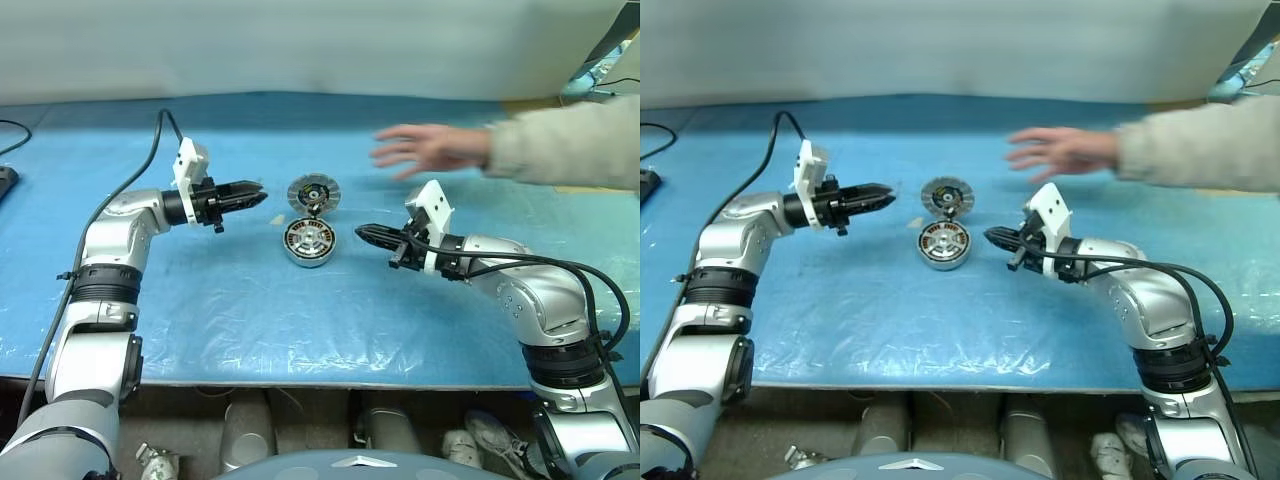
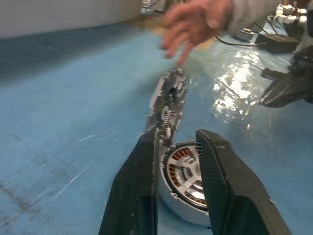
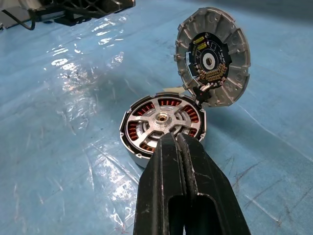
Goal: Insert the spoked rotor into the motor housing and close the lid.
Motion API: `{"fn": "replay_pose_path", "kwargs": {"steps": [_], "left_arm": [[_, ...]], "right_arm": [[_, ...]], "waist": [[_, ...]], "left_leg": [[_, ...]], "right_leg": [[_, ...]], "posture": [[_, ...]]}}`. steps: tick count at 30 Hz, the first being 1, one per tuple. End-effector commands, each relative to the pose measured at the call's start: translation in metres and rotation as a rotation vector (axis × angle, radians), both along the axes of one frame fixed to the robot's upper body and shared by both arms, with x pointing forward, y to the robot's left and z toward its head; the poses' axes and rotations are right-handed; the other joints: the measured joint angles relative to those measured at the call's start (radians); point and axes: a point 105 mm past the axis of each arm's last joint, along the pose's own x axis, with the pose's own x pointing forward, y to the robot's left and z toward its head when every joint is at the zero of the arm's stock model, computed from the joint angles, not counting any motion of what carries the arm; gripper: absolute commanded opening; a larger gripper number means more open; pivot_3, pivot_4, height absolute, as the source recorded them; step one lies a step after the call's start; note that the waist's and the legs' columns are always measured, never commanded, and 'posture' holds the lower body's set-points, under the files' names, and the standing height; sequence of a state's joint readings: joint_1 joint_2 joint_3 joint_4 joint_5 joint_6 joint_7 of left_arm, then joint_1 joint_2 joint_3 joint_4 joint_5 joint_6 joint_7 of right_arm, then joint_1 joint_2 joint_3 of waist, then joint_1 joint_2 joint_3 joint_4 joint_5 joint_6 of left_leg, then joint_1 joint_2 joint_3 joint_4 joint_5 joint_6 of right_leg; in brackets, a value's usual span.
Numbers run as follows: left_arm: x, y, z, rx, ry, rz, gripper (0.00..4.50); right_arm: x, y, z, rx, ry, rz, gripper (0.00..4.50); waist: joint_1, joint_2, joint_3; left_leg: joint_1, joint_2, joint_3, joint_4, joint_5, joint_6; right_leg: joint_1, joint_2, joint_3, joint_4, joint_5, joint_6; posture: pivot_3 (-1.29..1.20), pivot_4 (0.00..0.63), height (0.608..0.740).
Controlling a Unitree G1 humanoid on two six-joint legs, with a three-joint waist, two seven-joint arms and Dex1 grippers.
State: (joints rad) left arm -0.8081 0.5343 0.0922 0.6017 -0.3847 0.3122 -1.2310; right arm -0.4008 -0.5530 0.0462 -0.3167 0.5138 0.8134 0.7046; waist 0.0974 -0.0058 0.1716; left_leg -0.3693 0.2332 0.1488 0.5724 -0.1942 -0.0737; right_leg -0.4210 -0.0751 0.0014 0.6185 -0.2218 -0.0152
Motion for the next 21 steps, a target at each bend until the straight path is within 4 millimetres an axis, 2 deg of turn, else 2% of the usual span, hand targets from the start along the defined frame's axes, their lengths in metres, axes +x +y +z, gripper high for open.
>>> {"fn": "replay_pose_path", "kwargs": {"steps": [1, 4, 9, 15, 19, 21], "left_arm": [[0.021, 0.008, 0.016, 0.004, -0.083, 0.11, 1.24], [0.039, 0.003, 0.019, 0.009, -0.097, 0.169, 1.24], [0.064, -0.026, 0.015, 0.086, -0.112, 0.269, 1.24], [0.07, -0.072, 0.008, 0.071, -0.039, 0.233, 1.24], [0.069, -0.089, 0.008, 0.047, -0.018, 0.214, 0.04], [0.065, -0.097, 0.004, 0.055, 0.0, 0.168, 0.01]], "right_arm": [[-0.001, 0.001, 0.007, 0.005, -0.034, 0.013, 0.0], [-0.001, 0.001, 0.006, -0.001, -0.033, 0.007, 0.0], [0.001, -0.001, 0.006, -0.01, -0.034, -0.014, 0.0], [0.0, -0.007, 0.005, -0.025, -0.034, -0.048, 0.0], [-0.002, -0.011, 0.004, -0.03, -0.033, -0.07, 0.0], [-0.004, -0.012, 0.003, -0.034, -0.033, -0.085, 0.0]], "waist": [[0.001, 0.0, 0.0], [0.004, 0.0, 0.0], [0.009, 0.0, 0.0], [0.007, -0.001, 0.0], [0.007, -0.001, 0.001], [0.007, -0.001, 0.001]], "left_leg": [[0.0, 0.0, 0.0, 0.0, 0.0, 0.0], [-0.001, 0.0, 0.0, 0.001, 0.0, 0.0], [-0.002, -0.003, -0.001, 0.002, 0.0, 0.0], [-0.003, -0.003, -0.002, 0.002, 0.0, 0.0], [-0.002, -0.003, -0.003, 0.002, 0.0, 0.0], [-0.002, -0.003, -0.003, 0.002, 0.0, 0.0]], "right_leg": [[0.0, 0.0, 0.0, 0.0, 0.0, 0.0], [0.0, 0.0, 0.0, 0.0, 0.002, 0.003], [0.0, 0.0, 0.0, 0.0, 0.003, 0.004], [0.0, 0.0, 0.0, 0.0, 0.003, 0.005], [0.0, 0.0, 0.0, 0.0, 0.003, 0.005], [0.0, 0.0, 0.0, 0.0, 0.003, 0.005]], "posture": [[0.0, 0.15, 0.74], [0.0, 0.15, 0.74], [0.0, 0.15, 0.74], [0.0, 0.15, 0.74], [0.0, 0.15, 0.74], [0.0, 0.15, 0.74]]}}
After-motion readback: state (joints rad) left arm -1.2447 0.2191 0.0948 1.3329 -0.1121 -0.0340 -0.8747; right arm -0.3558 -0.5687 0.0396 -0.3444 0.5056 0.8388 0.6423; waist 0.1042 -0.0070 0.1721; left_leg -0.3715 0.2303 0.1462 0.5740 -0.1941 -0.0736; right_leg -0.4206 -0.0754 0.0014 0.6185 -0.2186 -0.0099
